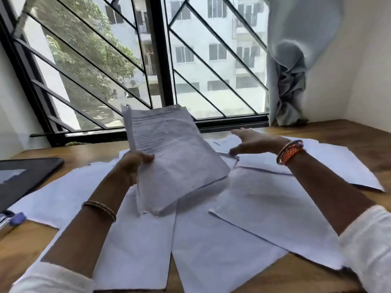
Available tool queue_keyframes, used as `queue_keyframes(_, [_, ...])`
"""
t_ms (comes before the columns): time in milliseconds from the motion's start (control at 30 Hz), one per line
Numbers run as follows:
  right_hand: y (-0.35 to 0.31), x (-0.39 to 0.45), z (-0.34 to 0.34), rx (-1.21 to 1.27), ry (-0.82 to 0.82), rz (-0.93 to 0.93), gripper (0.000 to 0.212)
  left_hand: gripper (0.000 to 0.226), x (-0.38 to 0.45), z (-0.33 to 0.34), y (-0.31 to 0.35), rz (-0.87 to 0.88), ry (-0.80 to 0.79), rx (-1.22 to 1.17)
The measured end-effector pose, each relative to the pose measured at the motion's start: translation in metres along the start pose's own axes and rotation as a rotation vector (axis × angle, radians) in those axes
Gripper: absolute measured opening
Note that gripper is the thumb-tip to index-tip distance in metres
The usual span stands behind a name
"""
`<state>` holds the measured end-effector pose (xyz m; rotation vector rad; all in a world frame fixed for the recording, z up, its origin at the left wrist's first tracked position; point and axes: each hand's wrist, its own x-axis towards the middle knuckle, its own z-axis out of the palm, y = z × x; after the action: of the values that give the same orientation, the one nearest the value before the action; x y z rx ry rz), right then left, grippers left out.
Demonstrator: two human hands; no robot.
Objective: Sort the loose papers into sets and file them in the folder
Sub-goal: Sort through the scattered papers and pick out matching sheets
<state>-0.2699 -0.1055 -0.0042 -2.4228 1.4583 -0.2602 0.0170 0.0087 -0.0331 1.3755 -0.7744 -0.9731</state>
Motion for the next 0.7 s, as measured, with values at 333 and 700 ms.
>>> queue_keyframes(333, [0.074, -0.027, 0.019, -0.08, 0.013, 0.092, 0.066, 0.036, 0.01, 0.008, -0.024, -0.02, 0.054, 0.169])
queue_keyframes(700, [0.022, -0.048, 0.038, -0.654, 0.352, -0.068, 0.02, 0.035, 0.006, 0.009, -0.024, 0.02, 0.066, 0.179])
